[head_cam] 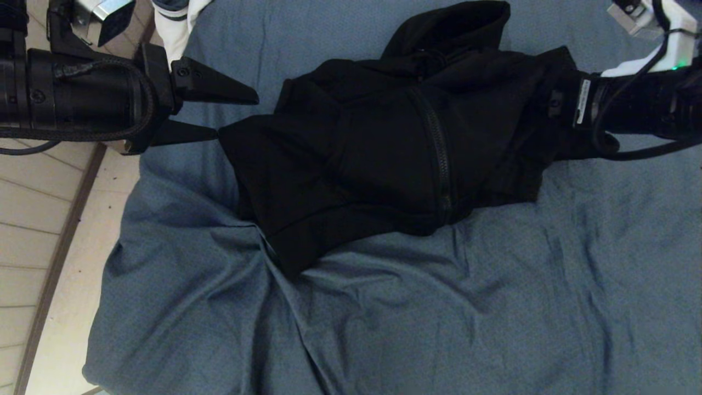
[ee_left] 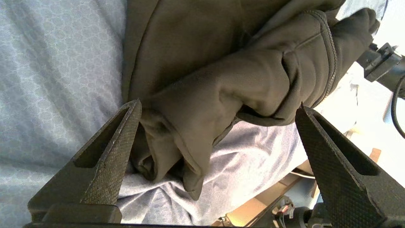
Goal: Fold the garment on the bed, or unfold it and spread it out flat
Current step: Fold the black sweatshirt
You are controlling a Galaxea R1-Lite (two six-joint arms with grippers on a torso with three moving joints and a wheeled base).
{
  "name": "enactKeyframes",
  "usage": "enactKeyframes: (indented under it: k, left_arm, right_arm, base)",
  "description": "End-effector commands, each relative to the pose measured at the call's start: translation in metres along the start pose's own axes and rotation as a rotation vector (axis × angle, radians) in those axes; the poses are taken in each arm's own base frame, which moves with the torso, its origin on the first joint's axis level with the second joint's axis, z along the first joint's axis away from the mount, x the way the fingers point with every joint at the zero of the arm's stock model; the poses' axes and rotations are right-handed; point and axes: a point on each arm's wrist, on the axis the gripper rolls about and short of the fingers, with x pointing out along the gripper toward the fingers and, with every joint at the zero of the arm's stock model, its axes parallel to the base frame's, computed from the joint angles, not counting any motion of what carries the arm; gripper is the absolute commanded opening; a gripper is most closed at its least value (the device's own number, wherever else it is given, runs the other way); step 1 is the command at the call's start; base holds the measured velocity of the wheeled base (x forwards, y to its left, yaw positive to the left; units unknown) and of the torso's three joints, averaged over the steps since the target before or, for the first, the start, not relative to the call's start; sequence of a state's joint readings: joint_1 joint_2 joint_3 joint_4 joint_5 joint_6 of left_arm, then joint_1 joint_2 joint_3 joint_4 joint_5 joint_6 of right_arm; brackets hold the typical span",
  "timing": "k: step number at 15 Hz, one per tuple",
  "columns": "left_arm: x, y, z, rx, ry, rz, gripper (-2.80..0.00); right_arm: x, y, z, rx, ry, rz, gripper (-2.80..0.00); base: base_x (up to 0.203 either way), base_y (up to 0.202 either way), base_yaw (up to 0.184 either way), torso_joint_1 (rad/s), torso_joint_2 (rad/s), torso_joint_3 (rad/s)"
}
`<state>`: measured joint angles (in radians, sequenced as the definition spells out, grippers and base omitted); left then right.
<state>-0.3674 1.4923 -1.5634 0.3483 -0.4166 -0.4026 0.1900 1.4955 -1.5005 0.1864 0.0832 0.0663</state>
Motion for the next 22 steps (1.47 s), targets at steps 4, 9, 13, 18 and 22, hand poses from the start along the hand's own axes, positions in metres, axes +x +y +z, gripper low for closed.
enactKeyframes:
  k: [4,9,13,18,22]
  left_arm:
    - [-0.001,-0.001,0.000,-0.002,0.002,-0.003,0.00]
    - [0.013,0.002,-0.006,-0.013,0.047,-0.010,0.00]
    - [0.013,0.002,-0.006,-0.012,0.047,-0.012,0.00]
    - [0.011,-0.001,-0.007,-0.009,0.048,-0.020,0.00]
    - [0.004,-0.005,-0.005,-0.003,0.031,-0.024,0.00]
  right_arm:
    - [-0.012,0.003,0.010,-0.004,-0.038,0.008,-2.80]
    - [-0.010,0.003,0.009,-0.005,-0.030,0.008,0.00]
    - [-0.005,0.002,0.006,-0.004,-0.015,0.012,0.00]
    - [-0.023,0.005,0.013,-0.005,-0.019,0.012,0.00]
    - [-0.059,0.009,0.023,0.001,0.085,0.014,0.00]
  base:
    - [0.000,0.000,0.000,0.000,0.00,0.000]
    - [0.000,0.000,0.000,0.000,0.00,0.000]
    - [0.000,0.000,0.000,0.000,0.00,0.000]
    - [0.000,0.000,0.000,0.000,0.00,0.000]
    - [0.000,0.000,0.000,0.000,0.00,0.000]
